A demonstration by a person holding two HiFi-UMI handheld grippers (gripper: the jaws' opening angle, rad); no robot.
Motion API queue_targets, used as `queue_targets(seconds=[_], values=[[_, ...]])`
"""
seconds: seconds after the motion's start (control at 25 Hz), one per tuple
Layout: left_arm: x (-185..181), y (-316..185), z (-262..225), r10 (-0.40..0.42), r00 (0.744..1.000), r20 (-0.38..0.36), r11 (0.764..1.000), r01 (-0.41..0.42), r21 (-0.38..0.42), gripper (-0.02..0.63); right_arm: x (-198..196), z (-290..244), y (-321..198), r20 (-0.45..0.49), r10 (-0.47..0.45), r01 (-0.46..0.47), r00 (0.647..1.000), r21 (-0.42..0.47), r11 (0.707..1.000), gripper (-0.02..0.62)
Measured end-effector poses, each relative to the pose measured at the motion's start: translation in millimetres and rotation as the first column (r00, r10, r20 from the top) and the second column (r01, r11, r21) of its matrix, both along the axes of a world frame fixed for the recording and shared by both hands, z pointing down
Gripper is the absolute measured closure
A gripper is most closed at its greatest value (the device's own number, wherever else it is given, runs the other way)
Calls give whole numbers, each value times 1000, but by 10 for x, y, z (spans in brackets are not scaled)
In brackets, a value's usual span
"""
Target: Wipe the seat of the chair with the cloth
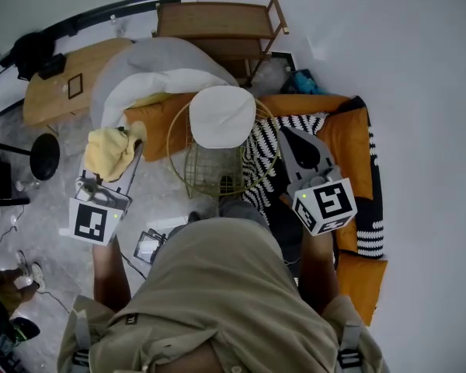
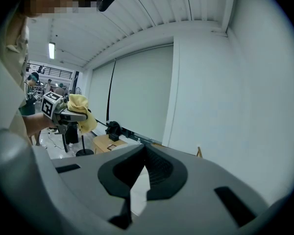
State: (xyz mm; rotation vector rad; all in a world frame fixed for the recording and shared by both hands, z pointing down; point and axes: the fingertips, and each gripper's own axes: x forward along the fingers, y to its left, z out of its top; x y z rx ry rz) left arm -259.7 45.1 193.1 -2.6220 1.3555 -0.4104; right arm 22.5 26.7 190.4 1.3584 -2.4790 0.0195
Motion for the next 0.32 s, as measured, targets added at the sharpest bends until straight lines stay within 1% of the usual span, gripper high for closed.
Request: queue_targets(seconds=[0.32], values=[[60, 107, 50, 16, 1000, -13, 1000, -16, -11, 442, 6, 23, 96, -9, -5, 5, 1000, -5, 1000, 574]])
